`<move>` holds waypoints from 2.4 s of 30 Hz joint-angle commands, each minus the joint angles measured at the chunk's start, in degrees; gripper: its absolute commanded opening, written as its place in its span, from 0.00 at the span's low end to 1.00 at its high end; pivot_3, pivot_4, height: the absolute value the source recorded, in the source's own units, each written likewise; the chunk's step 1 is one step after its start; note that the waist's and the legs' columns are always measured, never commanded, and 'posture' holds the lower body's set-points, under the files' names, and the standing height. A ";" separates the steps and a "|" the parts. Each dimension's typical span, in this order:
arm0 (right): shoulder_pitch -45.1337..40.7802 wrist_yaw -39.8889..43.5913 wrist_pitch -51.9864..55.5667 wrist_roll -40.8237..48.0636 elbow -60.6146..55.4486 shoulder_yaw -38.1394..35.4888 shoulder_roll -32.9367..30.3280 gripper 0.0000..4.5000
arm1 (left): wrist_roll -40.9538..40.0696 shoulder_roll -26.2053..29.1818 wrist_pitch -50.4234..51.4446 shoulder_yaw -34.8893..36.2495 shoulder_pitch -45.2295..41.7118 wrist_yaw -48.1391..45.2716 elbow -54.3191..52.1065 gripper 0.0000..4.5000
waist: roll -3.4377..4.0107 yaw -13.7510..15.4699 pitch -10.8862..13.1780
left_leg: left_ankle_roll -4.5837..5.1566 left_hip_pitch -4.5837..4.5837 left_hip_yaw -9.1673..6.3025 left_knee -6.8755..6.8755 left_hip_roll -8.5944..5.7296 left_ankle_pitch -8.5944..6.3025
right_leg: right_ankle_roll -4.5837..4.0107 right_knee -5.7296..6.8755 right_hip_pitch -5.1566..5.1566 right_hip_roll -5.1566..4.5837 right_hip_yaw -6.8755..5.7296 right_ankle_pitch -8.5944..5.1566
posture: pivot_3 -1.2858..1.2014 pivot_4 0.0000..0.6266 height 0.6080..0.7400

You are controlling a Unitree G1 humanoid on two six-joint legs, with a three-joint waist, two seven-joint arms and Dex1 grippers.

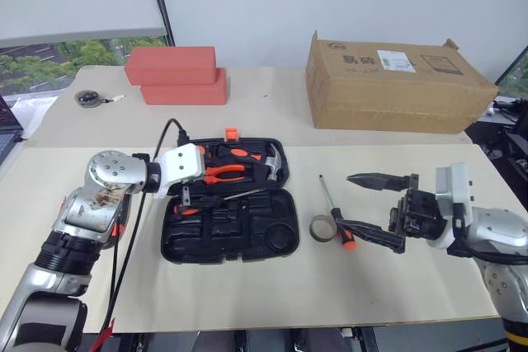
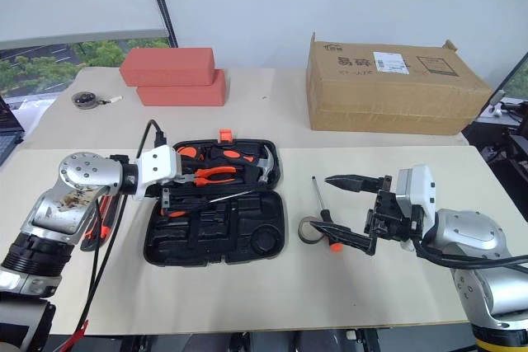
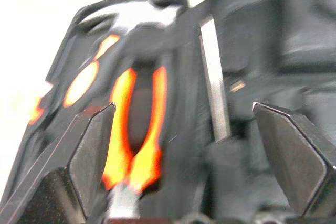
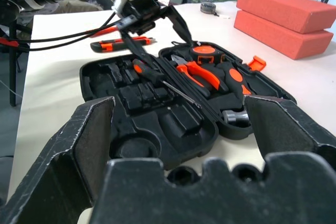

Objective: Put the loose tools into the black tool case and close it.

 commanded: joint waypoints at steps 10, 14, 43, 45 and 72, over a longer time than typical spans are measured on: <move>-0.78 0.46 -2.04 -0.26 -0.44 -0.41 0.63 1.00 | -0.78 -2.14 -2.72 0.65 3.04 2.15 -0.62 0.01 | 0.00 0.16 0.00 | -0.02 -0.06 0.01 0.03 -0.01 0.01 | -0.01 -0.02 -0.01 -0.02 -0.01 0.00 | 0.52 0.24 0.79; -0.76 0.52 -2.08 -0.30 -0.42 -0.72 0.38 1.00 | -1.50 -2.20 -3.76 1.36 2.95 1.10 -0.37 0.01 | 0.00 0.03 0.00 | 0.02 -0.04 0.01 0.06 0.00 -0.02 | 0.00 0.00 0.00 -0.03 0.01 0.01 | 0.52 0.24 0.79; 0.31 -0.11 -1.78 -0.21 -1.26 -1.57 0.00 1.00 | 7.36 -5.43 -16.70 -8.14 0.77 -3.68 10.99 0.01 | 0.51 0.52 -0.32 | -0.05 0.22 -0.01 0.06 -0.02 -0.06 | -0.03 0.04 0.22 -0.11 0.04 0.01 | 0.52 0.24 0.79; 0.27 -0.09 -1.74 -0.22 -1.23 -1.63 -0.06 1.00 | 8.00 -5.92 -17.13 -8.41 0.36 -3.60 11.10 0.01 | 0.52 0.51 -0.33 | -0.06 0.22 -0.01 0.06 -0.06 -0.09 | -0.02 0.02 0.24 -0.13 0.06 0.01 | 0.52 0.24 0.79; -0.10 -0.29 -1.98 -0.55 -1.20 -1.31 0.33 1.00 | -3.34 -5.54 -7.46 -1.35 -2.02 -9.27 5.11 0.01 | 0.54 -0.05 -0.34 | 0.53 -0.39 -0.25 0.65 -0.10 -0.14 | 0.18 -0.01 0.07 -0.05 0.03 0.13 | 0.52 0.24 0.79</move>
